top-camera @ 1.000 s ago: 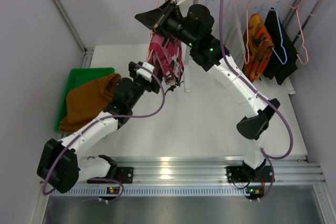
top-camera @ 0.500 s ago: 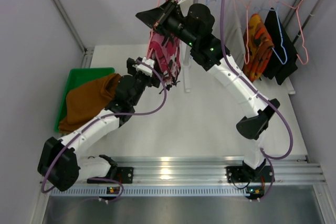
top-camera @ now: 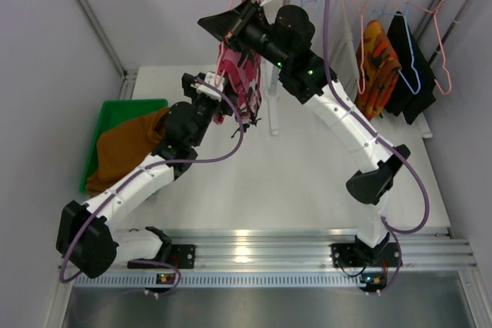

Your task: Remove the trousers from the hanger

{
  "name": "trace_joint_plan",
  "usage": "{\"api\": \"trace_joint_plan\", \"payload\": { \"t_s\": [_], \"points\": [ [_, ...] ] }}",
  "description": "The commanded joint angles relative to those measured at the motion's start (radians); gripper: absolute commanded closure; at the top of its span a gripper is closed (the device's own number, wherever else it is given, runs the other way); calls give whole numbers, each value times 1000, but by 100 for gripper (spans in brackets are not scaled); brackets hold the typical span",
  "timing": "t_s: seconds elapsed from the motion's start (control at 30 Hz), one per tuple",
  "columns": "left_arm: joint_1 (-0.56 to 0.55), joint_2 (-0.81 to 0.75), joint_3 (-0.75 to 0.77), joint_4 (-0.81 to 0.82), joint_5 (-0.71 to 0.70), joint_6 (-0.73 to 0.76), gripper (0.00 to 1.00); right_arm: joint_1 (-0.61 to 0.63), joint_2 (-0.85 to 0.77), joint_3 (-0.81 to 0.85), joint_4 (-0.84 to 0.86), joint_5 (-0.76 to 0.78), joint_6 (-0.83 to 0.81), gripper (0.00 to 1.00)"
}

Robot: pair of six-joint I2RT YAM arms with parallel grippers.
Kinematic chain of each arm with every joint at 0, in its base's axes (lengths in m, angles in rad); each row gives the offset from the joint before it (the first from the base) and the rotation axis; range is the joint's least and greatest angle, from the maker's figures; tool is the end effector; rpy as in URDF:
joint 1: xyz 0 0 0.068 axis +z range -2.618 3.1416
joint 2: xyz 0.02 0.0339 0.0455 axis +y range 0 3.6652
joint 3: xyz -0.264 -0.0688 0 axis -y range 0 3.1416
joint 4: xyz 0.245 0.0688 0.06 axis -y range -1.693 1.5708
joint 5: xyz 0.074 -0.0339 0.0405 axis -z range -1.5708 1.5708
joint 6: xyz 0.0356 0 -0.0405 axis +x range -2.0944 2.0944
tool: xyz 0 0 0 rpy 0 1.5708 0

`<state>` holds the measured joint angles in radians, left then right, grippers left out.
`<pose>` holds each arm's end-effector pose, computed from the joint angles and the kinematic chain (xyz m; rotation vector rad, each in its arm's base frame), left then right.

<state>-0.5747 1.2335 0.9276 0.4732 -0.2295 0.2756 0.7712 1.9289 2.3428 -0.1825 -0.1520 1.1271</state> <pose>0.2491 -0.1516 0.3642 0.4023 1.3498 -0.0869 0.2967 0.2959 0.5393 0.1279 1.5555 1.6640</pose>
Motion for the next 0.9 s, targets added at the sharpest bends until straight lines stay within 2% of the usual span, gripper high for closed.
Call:
{"api": "trace_joint_plan", "payload": {
  "t_s": [0.0,0.1,0.2,0.23,0.3,0.33,0.4,0.43,0.53,0.87],
  "points": [
    [-4,-2,66,119,-2,7,3,34,-61,7,118,-40,-15,100],
    [-4,1,74,113,4,7,8,34,-62,7,126,-43,-16,100],
    [-4,0,79,108,15,10,25,34,-62,7,129,-46,-15,100],
    [-4,0,79,105,18,7,39,33,-61,7,136,-46,-21,100],
    [-4,-6,82,88,21,5,55,25,-61,15,146,-40,-27,100],
    [-4,-11,79,79,21,2,69,13,-61,21,158,-37,-39,100],
    [-4,-20,73,45,21,-6,78,-3,-57,32,164,-28,-46,100],
    [-4,-32,68,36,19,-9,87,-22,-59,36,169,-27,-49,100],
    [-4,-57,48,4,21,-24,100,-58,-65,36,173,-29,-52,100],
    [-2,-101,69,-145,-5,-128,100,-157,-131,-86,248,-118,-41,100]
  ]
}}
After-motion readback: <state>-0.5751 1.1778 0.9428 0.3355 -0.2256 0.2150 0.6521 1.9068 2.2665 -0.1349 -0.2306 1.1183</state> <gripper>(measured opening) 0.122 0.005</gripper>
